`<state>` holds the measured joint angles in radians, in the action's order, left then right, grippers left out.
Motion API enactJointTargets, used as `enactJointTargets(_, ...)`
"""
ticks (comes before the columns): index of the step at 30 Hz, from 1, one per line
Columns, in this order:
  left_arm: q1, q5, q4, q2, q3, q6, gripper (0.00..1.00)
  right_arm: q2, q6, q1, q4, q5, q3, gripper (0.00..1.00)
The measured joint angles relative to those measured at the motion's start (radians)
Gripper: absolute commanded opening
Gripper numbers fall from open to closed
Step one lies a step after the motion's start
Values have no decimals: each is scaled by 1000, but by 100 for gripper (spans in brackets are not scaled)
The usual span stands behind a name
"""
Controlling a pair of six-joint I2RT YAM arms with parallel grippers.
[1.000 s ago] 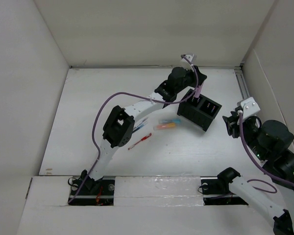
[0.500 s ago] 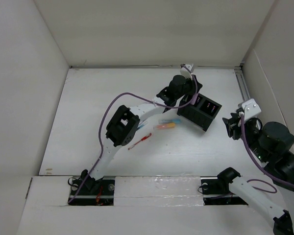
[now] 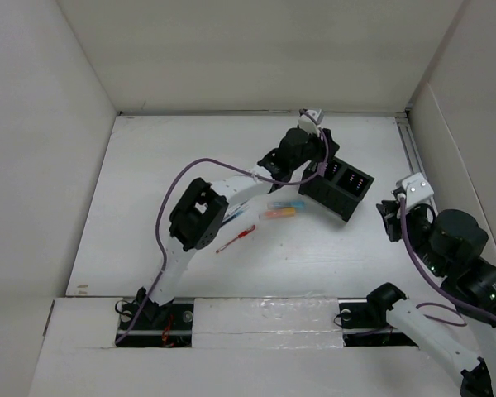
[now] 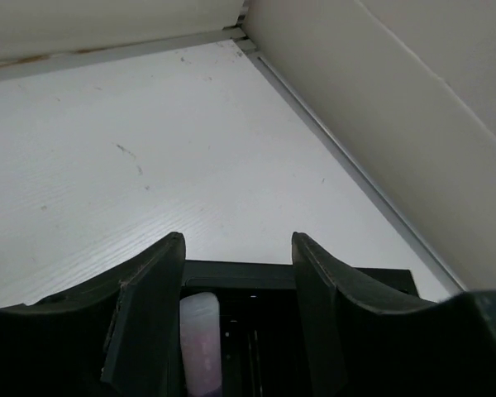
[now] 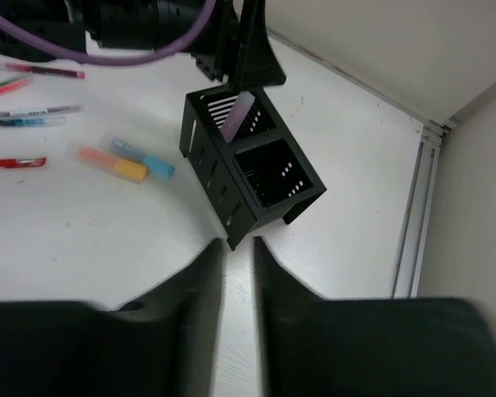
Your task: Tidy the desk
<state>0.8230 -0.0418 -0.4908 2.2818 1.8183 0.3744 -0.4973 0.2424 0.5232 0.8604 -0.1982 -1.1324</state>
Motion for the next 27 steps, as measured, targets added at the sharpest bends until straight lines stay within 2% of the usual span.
enactJointTargets(3, 1, 11, 18, -77, -21, -15, 51, -4, 1, 0, -1, 8, 39, 0)
enactJointTargets(6, 2, 20, 41, -185, -29, -30, 50, -37, 2, 0, -15, 29, 70, 0)
enactJointTargets(10, 3, 57, 81, -368, -32, -52, 45, -159, 5, 1, -82, 79, 141, 0)
enactJointTargets(14, 6, 83, 105, -604, -124, -54, 44, -322, 0, 24, -187, 114, 218, 14)
enactJointTargets(15, 6, 91, 109, -676, -177, -50, 44, -366, -2, 35, -214, 117, 231, 24)
enactJointTargets(17, 3, 108, 117, -818, -296, -28, 43, -455, -7, 64, -263, 121, 244, 36)
enactJointTargets(18, 0, 118, 125, -889, -370, -8, 43, -502, -10, 81, -288, 122, 244, 46)
enactJointTargets(23, -7, 183, 210, -1172, -676, 85, 43, -724, -65, 161, -403, 116, 244, 61)
enactJointTargets(27, 2, 257, 365, -1314, -768, 130, 44, -826, -177, 199, -494, 98, 268, 72)
